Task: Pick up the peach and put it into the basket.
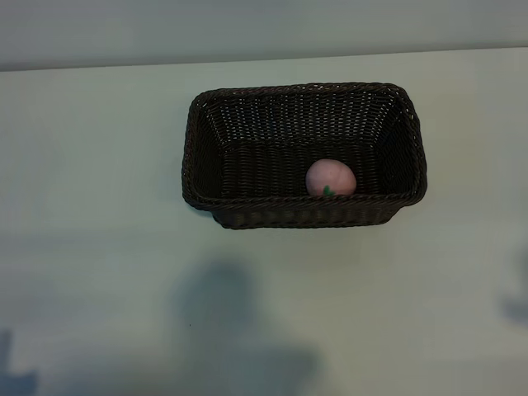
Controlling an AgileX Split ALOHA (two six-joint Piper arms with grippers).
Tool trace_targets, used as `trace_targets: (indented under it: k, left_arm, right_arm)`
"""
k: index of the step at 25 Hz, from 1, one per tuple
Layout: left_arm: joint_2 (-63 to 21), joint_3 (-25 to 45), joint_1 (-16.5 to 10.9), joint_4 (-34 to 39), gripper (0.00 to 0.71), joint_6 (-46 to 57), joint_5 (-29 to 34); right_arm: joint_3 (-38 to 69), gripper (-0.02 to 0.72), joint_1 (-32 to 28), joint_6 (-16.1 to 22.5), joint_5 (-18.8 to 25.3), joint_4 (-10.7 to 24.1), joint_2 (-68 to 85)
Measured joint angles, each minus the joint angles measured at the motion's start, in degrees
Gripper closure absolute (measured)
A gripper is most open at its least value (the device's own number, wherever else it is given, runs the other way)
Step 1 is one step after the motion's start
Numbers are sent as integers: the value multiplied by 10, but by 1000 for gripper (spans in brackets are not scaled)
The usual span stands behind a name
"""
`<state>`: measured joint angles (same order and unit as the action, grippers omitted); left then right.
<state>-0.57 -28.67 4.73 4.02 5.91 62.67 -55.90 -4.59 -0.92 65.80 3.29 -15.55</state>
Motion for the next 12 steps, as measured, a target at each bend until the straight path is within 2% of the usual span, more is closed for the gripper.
trace_targets:
  k: [12]
  left_arm:
    - [0, 0, 0, 0, 158, 0, 0]
  right_arm:
    - [159, 106, 18, 14, -17, 6, 160]
